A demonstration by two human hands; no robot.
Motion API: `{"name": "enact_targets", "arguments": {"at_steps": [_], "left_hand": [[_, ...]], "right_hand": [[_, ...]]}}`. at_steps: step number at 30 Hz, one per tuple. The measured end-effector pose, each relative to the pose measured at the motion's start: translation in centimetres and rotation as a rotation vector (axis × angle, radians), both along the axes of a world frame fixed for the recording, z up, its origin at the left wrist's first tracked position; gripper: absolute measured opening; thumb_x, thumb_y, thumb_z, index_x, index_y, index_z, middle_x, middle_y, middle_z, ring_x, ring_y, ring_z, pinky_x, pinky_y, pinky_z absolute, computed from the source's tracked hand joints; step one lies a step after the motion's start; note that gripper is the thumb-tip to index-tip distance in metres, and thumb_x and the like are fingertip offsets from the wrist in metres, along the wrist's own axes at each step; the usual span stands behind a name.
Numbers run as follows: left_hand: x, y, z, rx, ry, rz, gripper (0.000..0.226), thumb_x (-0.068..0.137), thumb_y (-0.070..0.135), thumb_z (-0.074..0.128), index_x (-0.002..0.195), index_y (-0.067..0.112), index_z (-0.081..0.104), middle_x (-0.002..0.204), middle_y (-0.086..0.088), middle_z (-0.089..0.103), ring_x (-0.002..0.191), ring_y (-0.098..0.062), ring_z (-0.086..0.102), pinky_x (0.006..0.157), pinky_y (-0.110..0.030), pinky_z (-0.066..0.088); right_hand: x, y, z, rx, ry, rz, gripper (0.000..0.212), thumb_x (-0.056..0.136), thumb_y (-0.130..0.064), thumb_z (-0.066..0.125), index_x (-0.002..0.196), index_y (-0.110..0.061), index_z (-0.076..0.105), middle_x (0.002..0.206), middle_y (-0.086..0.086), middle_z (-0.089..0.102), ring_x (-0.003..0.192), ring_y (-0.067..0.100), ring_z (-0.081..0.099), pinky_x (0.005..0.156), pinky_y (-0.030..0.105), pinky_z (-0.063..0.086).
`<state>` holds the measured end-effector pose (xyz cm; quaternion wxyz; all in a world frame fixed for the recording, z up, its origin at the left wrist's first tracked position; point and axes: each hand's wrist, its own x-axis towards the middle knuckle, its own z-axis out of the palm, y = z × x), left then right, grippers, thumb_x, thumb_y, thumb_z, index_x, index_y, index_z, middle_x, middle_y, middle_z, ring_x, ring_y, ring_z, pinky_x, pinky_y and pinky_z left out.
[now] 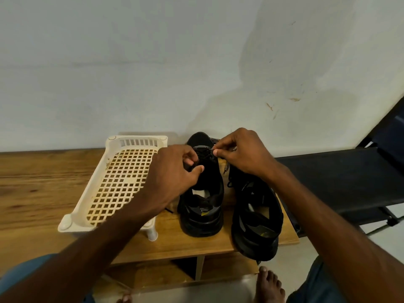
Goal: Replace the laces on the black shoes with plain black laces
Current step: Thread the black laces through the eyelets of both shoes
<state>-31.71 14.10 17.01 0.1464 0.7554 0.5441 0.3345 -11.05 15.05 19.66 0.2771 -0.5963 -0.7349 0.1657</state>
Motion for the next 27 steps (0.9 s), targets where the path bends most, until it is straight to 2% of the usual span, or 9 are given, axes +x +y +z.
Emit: {"name": "enact_targets", "arguments": {"at_steps": [3,6,8,12,17,19,23,27], "left_hand": [[0.5,-0.4,0.0,0.002,0.048,0.057,0.020,0.081,0.039,0.082,0.097,0.027,0.078,0.080,0.014,0.071,0.071,0.001,0.063,0.063,-0.006,0.035],[1.0,-0.7,0.0,0.034,0.134,0.095,0.024,0.086,0.039,0.075,0.106,0.026,0.079,0.094,0.008,0.077,0.083,-0.010,0.069,0.071,-0.018,0.045],[1.4,-0.8,0.1,0.043,0.176,0.138,0.021,0.087,0.038,0.073,0.101,0.025,0.080,0.092,0.004,0.076,0.081,-0.014,0.069,0.070,-0.025,0.047],[1.8,-0.8,0.0,0.016,0.220,0.208,0.018,0.088,0.037,0.073,0.086,0.019,0.077,0.080,0.002,0.072,0.068,-0.014,0.060,0.066,-0.027,0.041],[1.4,-0.6,0.2,-0.027,0.111,0.212,0.014,0.081,0.036,0.080,0.081,0.023,0.075,0.090,0.008,0.075,0.081,-0.011,0.068,0.068,-0.021,0.039],[1.0,-0.3,0.2,-0.060,0.067,0.188,0.014,0.079,0.036,0.082,0.082,0.024,0.075,0.088,0.009,0.075,0.077,-0.006,0.066,0.062,-0.015,0.037],[0.7,-0.1,0.0,-0.071,0.010,0.163,0.014,0.078,0.036,0.084,0.082,0.024,0.077,0.084,0.011,0.075,0.068,0.001,0.061,0.059,-0.009,0.033],[0.6,0.0,-0.3,-0.054,0.014,0.156,0.013,0.080,0.037,0.082,0.080,0.026,0.076,0.081,0.010,0.074,0.063,0.003,0.057,0.057,-0.011,0.034]], "right_hand": [[-0.3,-0.1,0.0,-0.020,0.013,-0.008,0.012,0.089,-0.021,0.079,0.100,-0.022,0.083,0.093,-0.006,0.079,0.083,0.003,0.071,0.080,0.019,0.057],[-0.3,-0.2,0.0,-0.023,0.028,-0.031,0.009,0.087,-0.022,0.081,0.096,-0.024,0.083,0.085,-0.009,0.078,0.076,0.002,0.071,0.073,0.017,0.057],[-0.2,-0.2,0.0,-0.019,0.027,-0.046,0.007,0.086,-0.023,0.082,0.093,-0.025,0.083,0.079,-0.009,0.077,0.072,0.003,0.070,0.068,0.016,0.055],[-0.4,-0.4,0.0,-0.027,0.018,-0.052,0.007,0.086,-0.023,0.082,0.092,-0.025,0.083,0.078,-0.009,0.076,0.070,0.003,0.069,0.067,0.016,0.054],[-1.1,-0.6,0.0,-0.044,0.023,-0.040,0.011,0.086,-0.022,0.082,0.097,-0.024,0.082,0.081,-0.007,0.076,0.072,0.003,0.070,0.067,0.013,0.053],[-1.2,-0.7,0.1,-0.040,0.040,-0.048,0.011,0.085,-0.022,0.083,0.096,-0.024,0.083,0.079,-0.007,0.076,0.070,0.004,0.069,0.065,0.011,0.053],[-1.6,-0.9,0.1,-0.046,0.065,-0.035,0.007,0.085,-0.022,0.082,0.092,-0.024,0.083,0.079,-0.009,0.077,0.072,0.001,0.069,0.062,0.006,0.051],[-2.5,-0.9,-0.3,-0.073,-0.003,-0.007,0.007,0.083,-0.021,0.082,0.088,-0.025,0.084,0.089,-0.010,0.077,0.086,0.002,0.069,0.069,0.006,0.048]]}}
